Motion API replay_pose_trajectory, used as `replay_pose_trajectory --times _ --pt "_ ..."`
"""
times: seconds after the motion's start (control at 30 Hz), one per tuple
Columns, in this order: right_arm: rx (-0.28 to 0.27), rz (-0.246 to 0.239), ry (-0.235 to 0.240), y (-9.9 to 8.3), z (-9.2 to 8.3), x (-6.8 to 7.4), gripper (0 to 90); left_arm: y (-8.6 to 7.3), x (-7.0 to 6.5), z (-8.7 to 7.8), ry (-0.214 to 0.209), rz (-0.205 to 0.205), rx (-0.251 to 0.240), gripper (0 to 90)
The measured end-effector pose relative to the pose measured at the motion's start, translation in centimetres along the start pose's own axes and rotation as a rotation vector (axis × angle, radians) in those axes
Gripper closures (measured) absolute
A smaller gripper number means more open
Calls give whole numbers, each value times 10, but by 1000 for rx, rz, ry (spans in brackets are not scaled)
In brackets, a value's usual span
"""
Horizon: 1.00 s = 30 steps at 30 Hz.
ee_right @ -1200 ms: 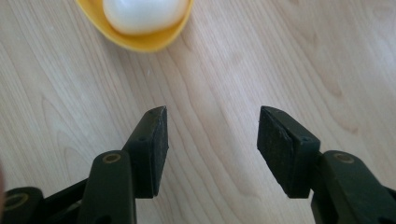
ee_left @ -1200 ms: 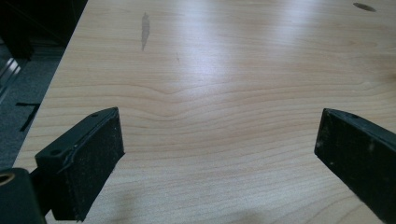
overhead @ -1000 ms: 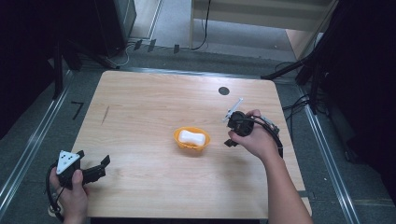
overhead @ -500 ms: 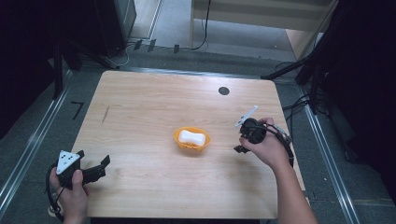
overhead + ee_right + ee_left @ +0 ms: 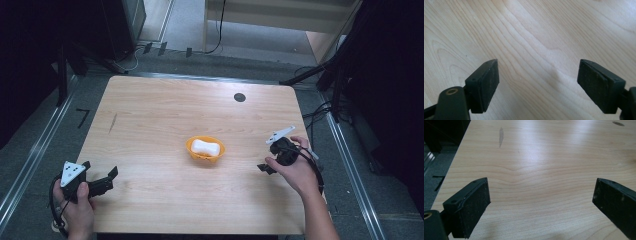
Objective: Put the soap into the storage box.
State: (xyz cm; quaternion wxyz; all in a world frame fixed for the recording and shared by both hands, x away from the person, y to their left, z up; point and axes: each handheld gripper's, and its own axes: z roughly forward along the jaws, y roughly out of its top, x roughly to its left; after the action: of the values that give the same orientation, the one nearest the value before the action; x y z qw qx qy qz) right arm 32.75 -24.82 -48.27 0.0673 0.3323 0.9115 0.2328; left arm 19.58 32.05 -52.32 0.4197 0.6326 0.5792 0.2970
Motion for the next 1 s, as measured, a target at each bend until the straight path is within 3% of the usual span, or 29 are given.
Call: replay_pose_trajectory --times 0.17,0.4,0.67,1.0 --pt "-94 42 -20 -20 -3 -1 130 0 0 0 1 2 0 16" --pt "-168 92 -37 -48 -4 0 25 0 0 0 0 8 -1 16" --pt "-260 150 -72 -79 -5 3 0 0 -1 0 -1 7 1 16" --pt "-350 224 -58 -116 -7 3 0 0 -1 -1 0 11 -3 16"
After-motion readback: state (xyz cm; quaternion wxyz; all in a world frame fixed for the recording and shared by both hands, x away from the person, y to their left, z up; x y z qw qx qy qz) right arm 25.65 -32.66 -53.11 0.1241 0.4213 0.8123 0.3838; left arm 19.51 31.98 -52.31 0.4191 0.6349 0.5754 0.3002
